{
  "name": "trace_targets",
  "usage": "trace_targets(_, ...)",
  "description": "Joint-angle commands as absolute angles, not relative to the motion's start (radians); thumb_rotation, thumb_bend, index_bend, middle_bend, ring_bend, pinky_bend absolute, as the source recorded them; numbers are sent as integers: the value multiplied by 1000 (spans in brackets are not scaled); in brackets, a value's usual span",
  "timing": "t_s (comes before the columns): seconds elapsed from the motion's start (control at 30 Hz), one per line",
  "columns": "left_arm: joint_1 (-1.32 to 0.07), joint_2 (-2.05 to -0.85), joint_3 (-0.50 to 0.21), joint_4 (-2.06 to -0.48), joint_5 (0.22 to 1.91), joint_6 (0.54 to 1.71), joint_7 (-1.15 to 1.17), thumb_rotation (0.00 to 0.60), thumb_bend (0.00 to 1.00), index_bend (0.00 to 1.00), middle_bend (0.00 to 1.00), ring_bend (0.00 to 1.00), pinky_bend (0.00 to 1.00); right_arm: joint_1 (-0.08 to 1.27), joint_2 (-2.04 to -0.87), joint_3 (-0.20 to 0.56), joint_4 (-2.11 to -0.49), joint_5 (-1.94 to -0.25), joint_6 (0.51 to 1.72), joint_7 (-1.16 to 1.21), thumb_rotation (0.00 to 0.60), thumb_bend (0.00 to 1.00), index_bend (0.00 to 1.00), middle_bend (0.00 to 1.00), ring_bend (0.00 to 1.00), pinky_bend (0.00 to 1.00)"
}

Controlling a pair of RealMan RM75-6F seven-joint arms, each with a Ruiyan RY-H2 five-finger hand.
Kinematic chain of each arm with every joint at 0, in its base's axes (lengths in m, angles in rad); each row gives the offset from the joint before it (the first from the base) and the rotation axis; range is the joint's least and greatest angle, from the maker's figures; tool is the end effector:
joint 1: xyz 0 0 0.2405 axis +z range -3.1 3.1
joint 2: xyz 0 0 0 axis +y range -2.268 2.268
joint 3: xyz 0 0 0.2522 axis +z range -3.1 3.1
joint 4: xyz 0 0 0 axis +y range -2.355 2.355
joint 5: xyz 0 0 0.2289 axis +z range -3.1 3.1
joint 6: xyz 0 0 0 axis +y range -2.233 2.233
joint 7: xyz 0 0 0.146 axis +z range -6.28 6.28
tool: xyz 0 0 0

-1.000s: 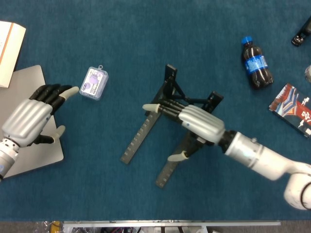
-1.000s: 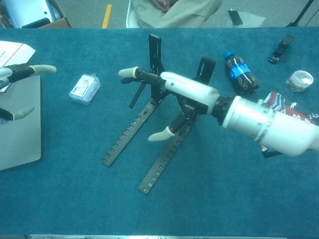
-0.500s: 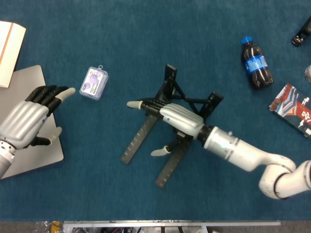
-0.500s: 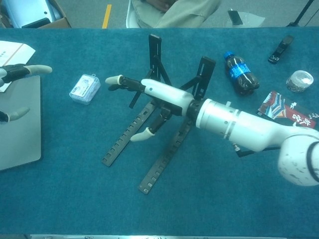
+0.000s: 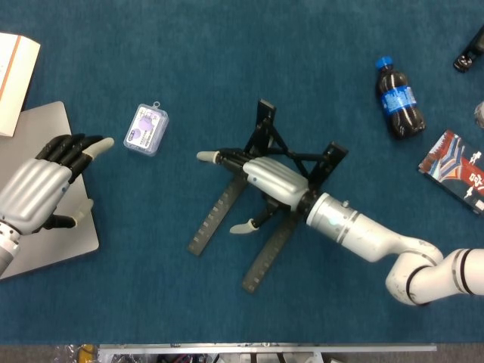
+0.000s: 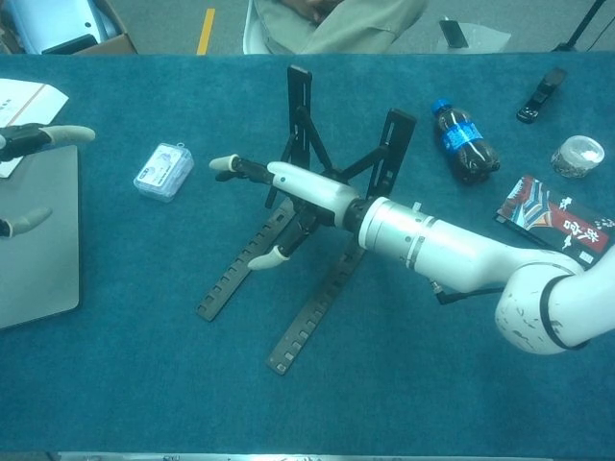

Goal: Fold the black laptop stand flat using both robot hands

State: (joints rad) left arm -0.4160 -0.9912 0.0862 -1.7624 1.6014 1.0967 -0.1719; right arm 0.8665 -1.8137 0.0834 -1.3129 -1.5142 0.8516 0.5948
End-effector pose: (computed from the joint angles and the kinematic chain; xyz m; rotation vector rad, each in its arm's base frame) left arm -0.2548 0.2267 0.0951 -1.8941 -1.1575 -0.8747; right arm -0.0641 -0.2845 -0.1352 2.1093 -1.7267 1.3659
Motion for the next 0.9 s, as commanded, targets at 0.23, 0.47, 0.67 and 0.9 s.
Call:
trace_targets(0.23,-418,-997,85,-1755,1609,1096,-178,600,409,17,60,0,39,852,-1814,91,-1288,-1476,841,570,600,7,0,103,0,6)
trace_targets(0.47,-417,-1000,86,-1753,1608,1093,-177,600,409,17,60,0,39,846,-1794,78,-1323,-1501,850,590,600,7,0,103,0,6)
trace_targets(0.67,-411,-995,86,-1756,1607,1103,-175,600,409,17,60,0,39,831,-1740,42,-1385,-1549,880,596,600,7,0,103,0,6)
trace_targets(0.9,-410,-994,85,-1756,1603,1100,-175,600,409,17,60,0,39,781,-1613,-32,-1491,-1611,950,633,600,6,0,103,0,6)
